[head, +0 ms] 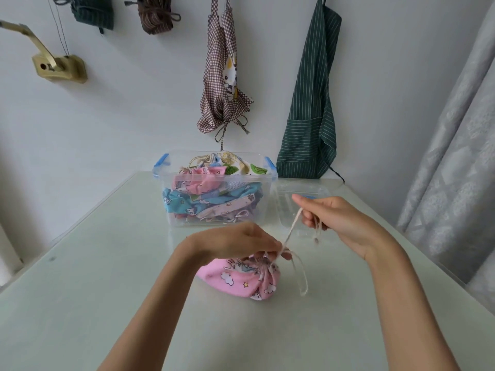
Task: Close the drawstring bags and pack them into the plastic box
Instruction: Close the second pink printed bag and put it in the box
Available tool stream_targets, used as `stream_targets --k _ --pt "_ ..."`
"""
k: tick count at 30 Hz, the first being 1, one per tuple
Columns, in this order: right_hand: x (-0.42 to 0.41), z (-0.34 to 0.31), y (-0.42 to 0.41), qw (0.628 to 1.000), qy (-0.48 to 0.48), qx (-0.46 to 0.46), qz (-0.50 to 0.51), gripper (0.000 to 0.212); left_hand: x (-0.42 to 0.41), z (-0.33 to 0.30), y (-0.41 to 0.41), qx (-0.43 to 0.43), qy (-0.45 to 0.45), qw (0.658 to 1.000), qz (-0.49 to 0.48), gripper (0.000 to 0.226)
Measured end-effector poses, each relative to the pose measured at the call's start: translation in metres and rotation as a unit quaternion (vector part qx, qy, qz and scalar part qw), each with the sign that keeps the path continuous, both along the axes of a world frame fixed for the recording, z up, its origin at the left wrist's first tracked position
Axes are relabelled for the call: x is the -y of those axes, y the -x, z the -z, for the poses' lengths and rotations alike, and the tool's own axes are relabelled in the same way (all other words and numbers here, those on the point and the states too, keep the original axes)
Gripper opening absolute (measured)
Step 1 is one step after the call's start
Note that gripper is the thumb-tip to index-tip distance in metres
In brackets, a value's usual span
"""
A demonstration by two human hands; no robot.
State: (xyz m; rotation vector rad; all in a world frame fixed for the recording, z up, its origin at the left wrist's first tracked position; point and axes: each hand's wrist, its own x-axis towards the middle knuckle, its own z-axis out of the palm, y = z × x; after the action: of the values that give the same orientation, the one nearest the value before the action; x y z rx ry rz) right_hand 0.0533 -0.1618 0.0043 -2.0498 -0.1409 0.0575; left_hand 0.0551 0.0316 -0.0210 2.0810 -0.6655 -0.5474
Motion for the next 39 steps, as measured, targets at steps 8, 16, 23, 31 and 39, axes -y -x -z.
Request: stream_targets --k 8,16,23,31,39 --pt "-0.026 0.013 -0.006 0.997 0.003 0.054 -0.063 0.038 0.006 0.016 -0.003 -0.020 -0.014 0.999 -0.025 0.041" --pt "-0.002 0.016 0.000 0.969 0.115 -0.076 -0.205 0.046 -0.017 0.007 -0.010 -0.081 0.129 0.986 -0.071 0.040" --pt "-0.005 0.020 -0.002 0.985 0.101 -0.037 -0.138 0.014 -0.024 0.007 -0.013 -0.103 0.133 0.982 -0.084 0.036" --pt "-0.003 -0.005 0.012 0.995 0.011 0.020 -0.100 0.008 -0.023 0.016 -0.022 -0.175 0.278 0.931 -0.160 0.020" --pt "-0.021 -0.009 0.021 0.974 0.120 0.009 -0.192 0.021 -0.019 0.010 -0.018 -0.153 0.339 0.899 -0.231 0.014"
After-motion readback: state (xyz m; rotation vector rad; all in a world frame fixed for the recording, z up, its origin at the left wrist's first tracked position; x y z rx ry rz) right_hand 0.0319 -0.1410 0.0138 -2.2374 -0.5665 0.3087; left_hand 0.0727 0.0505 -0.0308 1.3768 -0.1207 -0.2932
